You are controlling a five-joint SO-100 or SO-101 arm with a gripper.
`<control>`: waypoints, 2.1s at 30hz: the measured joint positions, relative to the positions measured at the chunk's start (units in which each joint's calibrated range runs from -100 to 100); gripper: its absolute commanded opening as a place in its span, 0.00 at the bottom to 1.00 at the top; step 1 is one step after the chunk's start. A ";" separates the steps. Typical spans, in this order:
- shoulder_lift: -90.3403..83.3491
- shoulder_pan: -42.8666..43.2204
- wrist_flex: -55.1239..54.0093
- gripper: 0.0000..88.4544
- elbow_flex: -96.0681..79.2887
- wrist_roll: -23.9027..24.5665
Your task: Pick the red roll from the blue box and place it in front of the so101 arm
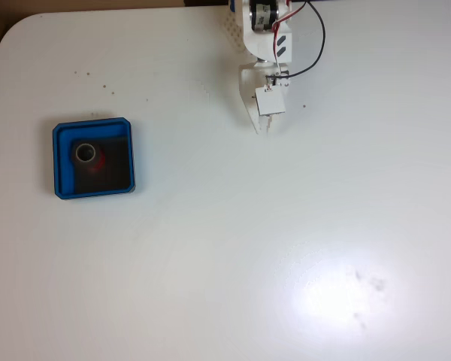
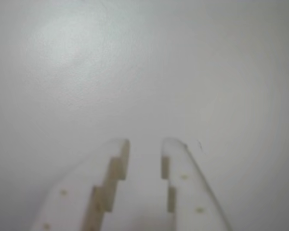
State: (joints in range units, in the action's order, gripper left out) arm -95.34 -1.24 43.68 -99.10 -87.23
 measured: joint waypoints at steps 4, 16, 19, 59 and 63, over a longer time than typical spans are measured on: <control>0.00 0.00 0.00 0.01 0.00 0.00; 0.00 -6.73 0.00 0.01 0.00 0.50; 0.00 -17.42 0.00 0.01 0.00 0.50; 3.39 -52.45 0.00 0.01 19.91 0.00; 16.68 -52.45 0.00 0.01 29.60 0.00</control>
State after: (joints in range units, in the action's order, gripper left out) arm -78.66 -53.69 43.68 -69.51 -87.23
